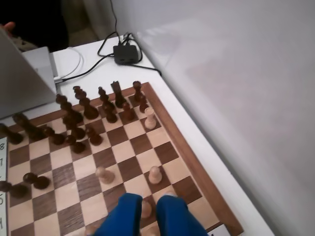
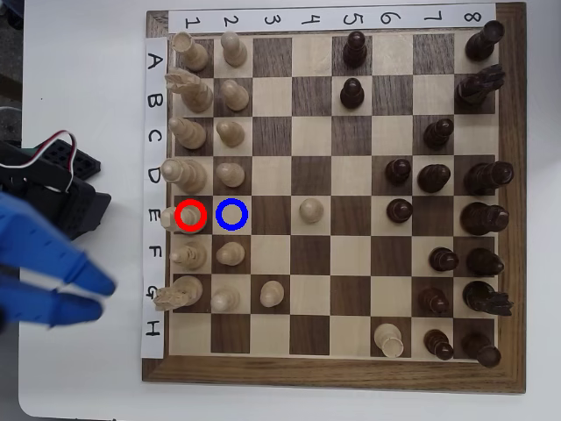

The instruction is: Move the piece to destination

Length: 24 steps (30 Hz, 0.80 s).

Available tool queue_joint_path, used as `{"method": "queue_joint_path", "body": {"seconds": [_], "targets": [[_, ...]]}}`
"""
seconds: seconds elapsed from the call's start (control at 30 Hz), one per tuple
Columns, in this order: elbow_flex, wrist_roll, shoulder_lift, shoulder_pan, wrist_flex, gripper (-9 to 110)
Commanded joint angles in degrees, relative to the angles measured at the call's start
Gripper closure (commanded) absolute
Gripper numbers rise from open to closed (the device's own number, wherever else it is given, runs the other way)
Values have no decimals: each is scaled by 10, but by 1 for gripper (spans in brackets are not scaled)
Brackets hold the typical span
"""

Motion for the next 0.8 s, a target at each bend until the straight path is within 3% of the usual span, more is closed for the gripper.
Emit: {"method": "queue_joint_path", "body": {"seconds": [0.0, 0.43, 0.77], "targets": [[101, 65, 37, -99, 2, 93], [91, -18, -43, -59, 6, 95], [-64, -32, -196, -33, 7, 97]]}}
